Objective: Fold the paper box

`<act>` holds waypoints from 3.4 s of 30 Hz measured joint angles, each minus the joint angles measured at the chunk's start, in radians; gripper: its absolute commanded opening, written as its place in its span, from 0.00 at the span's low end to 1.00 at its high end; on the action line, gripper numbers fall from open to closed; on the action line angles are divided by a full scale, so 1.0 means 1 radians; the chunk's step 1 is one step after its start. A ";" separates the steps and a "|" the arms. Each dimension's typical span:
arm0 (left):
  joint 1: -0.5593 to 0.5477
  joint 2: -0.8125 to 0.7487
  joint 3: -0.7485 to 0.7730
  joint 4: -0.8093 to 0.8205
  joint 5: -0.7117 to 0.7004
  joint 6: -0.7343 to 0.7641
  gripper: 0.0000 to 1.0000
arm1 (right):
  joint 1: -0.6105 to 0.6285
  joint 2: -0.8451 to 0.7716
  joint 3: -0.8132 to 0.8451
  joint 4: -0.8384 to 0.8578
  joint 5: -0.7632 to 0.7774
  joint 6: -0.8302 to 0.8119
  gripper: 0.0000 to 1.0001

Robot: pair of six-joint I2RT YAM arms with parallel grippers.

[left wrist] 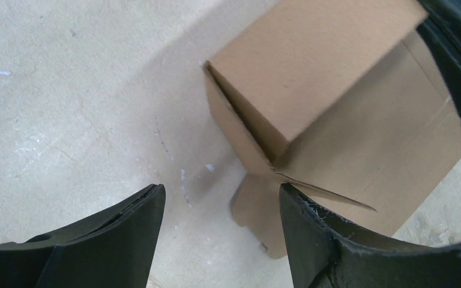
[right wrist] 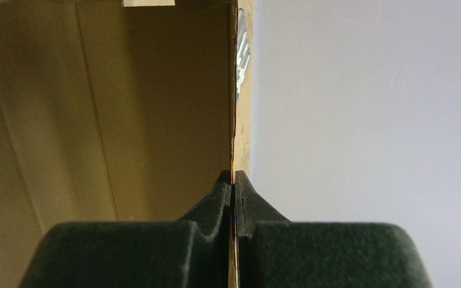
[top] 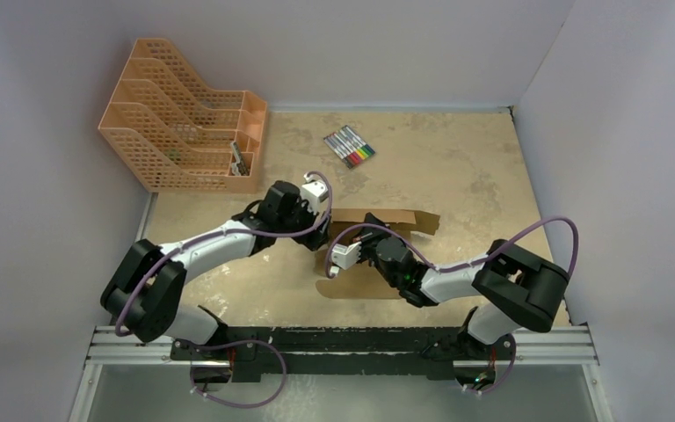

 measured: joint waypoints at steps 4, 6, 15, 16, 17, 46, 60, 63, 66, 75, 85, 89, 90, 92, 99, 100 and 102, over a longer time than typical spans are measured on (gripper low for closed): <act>-0.041 -0.055 -0.087 0.105 -0.024 -0.003 0.70 | 0.000 0.006 0.005 0.000 -0.001 0.004 0.00; -0.052 -0.072 -0.130 0.168 -0.034 -0.004 0.70 | 0.000 0.013 0.008 0.003 -0.002 0.004 0.00; -0.053 -0.070 -0.224 0.374 -0.070 -0.031 0.60 | 0.000 0.040 0.008 0.042 -0.014 -0.001 0.00; -0.053 -0.070 -0.233 0.397 -0.072 -0.040 0.59 | 0.000 0.040 0.008 0.045 -0.017 -0.001 0.00; -0.053 -0.070 -0.247 0.426 -0.076 -0.052 0.58 | 0.000 0.040 0.008 0.047 -0.021 -0.002 0.00; -0.185 0.024 -0.512 0.972 -0.317 -0.239 0.48 | 0.044 0.030 -0.031 0.057 -0.022 -0.057 0.00; -0.256 0.160 -0.574 1.272 -0.494 -0.232 0.47 | 0.064 -0.016 0.000 -0.054 0.008 -0.023 0.00; -0.269 0.206 -0.574 1.350 -0.527 -0.229 0.47 | 0.064 -0.045 0.013 -0.110 0.008 -0.005 0.00; -0.274 0.269 -0.574 1.427 -0.541 -0.228 0.47 | 0.064 -0.046 0.014 -0.130 0.010 -0.003 0.00; -0.288 0.418 -0.557 1.595 -0.568 -0.225 0.47 | 0.064 0.004 0.010 -0.062 0.029 -0.007 0.00; -0.309 0.467 -0.477 1.598 -0.643 -0.180 0.40 | 0.064 0.029 0.012 -0.018 0.029 -0.007 0.03; -0.310 0.468 -0.473 1.600 -0.692 -0.176 0.32 | 0.066 0.029 0.012 -0.019 0.026 0.000 0.05; -0.311 0.471 -0.472 1.600 -0.705 -0.176 0.30 | 0.066 0.026 0.012 -0.021 0.026 0.005 0.05; -0.314 0.475 -0.468 1.603 -0.726 -0.176 0.28 | 0.068 0.017 0.013 -0.035 0.021 0.019 0.06; -0.323 0.490 -0.451 1.605 -0.801 -0.175 0.30 | 0.072 -0.031 0.031 -0.142 -0.005 0.084 0.14; -0.324 0.493 -0.449 1.606 -0.808 -0.175 0.30 | 0.072 -0.035 0.034 -0.155 -0.008 0.091 0.16; -0.326 0.498 -0.444 1.606 -0.815 -0.174 0.31 | 0.072 -0.060 0.051 -0.221 -0.024 0.124 0.21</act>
